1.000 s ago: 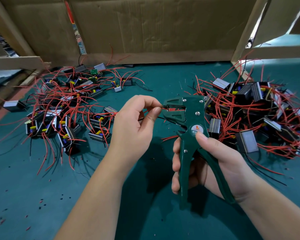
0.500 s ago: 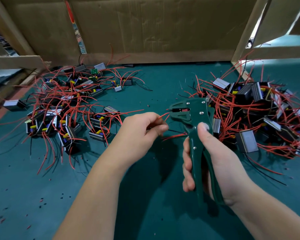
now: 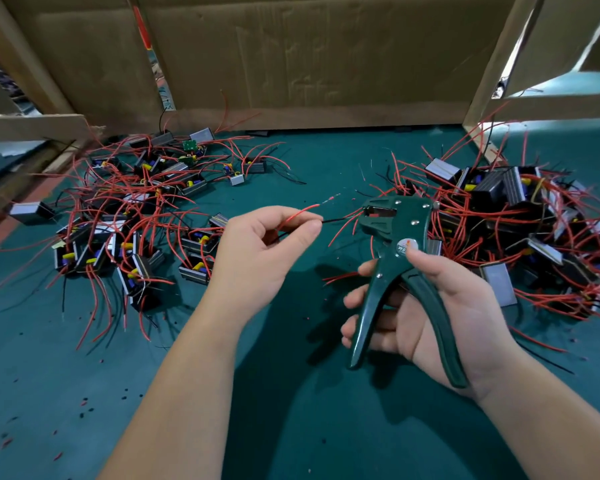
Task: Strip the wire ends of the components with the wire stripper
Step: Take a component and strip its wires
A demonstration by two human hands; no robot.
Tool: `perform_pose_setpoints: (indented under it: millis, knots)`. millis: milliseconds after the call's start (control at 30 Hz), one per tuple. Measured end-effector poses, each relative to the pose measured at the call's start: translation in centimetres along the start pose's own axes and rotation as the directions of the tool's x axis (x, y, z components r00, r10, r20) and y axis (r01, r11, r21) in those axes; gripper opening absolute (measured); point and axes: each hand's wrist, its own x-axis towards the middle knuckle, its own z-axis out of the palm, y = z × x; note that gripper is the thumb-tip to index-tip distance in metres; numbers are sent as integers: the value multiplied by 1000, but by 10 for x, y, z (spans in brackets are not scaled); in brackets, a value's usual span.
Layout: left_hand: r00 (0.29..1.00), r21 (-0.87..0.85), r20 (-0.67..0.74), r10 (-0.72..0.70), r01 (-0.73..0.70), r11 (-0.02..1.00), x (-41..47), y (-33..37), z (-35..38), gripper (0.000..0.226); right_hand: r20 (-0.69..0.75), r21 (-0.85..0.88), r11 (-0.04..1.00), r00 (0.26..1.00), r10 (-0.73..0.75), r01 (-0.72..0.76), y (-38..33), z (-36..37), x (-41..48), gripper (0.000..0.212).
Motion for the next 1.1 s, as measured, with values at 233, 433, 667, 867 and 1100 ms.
perform_pose_setpoints:
  millis: [233, 433, 667, 867, 1100]
  knots:
    - [998, -139, -39, -39, 33, 990, 0, 2, 0, 16, 270, -49, 998, 961, 61, -50, 5, -1, -5, 56]
    - [996, -142, -32, -78, 73, 987, -1, 5, 0, 13, 279, -89, 994, 957, 80, -58, 5, -1, -7, 51]
    - [999, -64, 24, -45, 47, 997, -1, 4, 2, 13, 252, -116, 992, 965, 68, -40, 6, 0, -7, 54]
    - [999, -48, 10, -40, 41, 998, -2, 3, 1, 14, 213, -133, 990, 975, 65, -37, 5, 2, -7, 49]
    - [997, 67, 73, -21, 16, 998, -2, -2, 0, 18, 33, -125, 991, 999, 42, -37, 10, 7, -6, 45]
